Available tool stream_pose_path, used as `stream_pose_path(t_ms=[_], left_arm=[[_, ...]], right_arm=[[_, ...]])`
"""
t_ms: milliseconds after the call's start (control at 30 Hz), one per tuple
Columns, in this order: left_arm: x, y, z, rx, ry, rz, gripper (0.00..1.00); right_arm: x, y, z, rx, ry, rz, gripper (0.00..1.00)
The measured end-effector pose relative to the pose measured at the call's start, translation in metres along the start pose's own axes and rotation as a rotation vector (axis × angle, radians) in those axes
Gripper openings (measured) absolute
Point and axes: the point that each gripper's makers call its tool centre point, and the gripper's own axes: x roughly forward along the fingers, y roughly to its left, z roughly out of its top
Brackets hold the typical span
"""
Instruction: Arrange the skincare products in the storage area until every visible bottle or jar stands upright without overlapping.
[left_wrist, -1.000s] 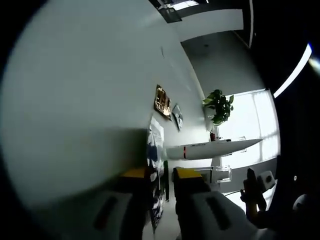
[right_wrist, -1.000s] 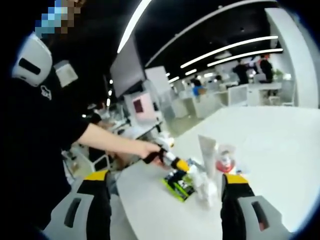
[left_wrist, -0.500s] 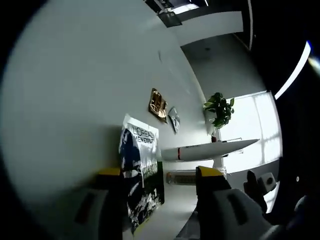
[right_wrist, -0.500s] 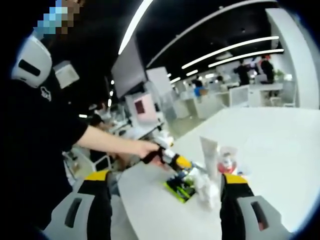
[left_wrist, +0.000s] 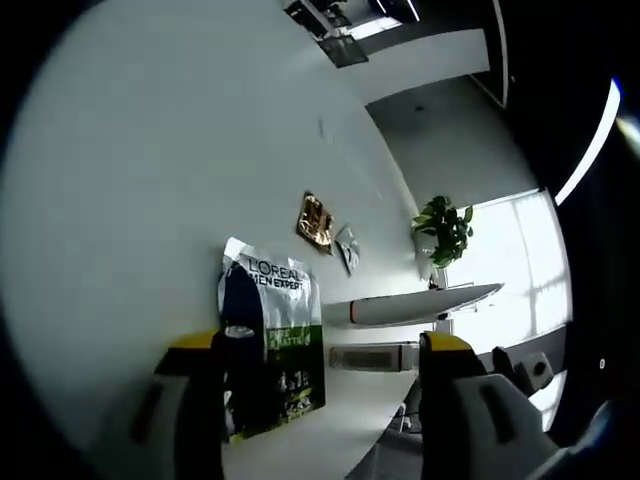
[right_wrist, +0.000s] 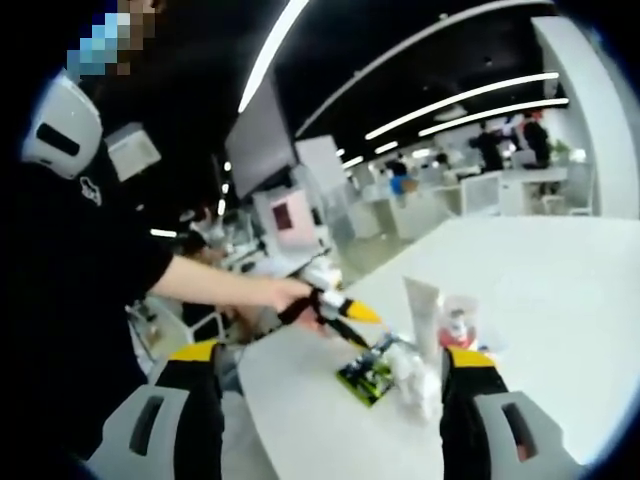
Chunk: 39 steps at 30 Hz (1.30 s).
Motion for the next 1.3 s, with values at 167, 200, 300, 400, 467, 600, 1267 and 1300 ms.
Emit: stream_pose_path(t_ms=[167,200,300,400,467,600,1267,1300], left_arm=[[-0.006,-0.006,0.004,-0.024,-0.026,-0.021,0.75],[-0.007,-0.008,0.004,-0.022,-0.027,-0.022,0.75],[-0.01,-0.009,0.005,-0.017,-0.036,-0.022,0.76],[-0.014,-0.011,0.003,-0.014,-0.039,-0.02,0.76],[-0.017,-0.013,0.002,-0.001,-0.042,-0.016,0.78],[-0.027,-0.018,0.008,0.13,-0.116,0.021,0.81],[-0.078,-0.056,-0.042,0.436,-0.085,0.069,0.99],[-0.081,-0.058,-0.042,0.448,-0.093,0.075,0.99]], right_arm=[[-0.001,0.003,0.002,-0.005,-0.002,0.003,0.88],[-0.001,0.003,0.003,-0.006,-0.003,0.003,0.88],[-0.002,0.005,0.004,-0.009,-0.007,0.004,0.89],[-0.003,0.007,0.005,-0.012,-0.009,0.002,0.89],[-0.004,0.008,0.006,-0.013,-0.011,0.002,0.89],[-0.006,0.01,0.007,-0.02,-0.013,-0.004,0.9],[-0.013,0.02,0.008,-0.022,-0.014,-0.014,0.99],[-0.013,0.021,0.009,-0.022,-0.014,-0.015,0.99]])
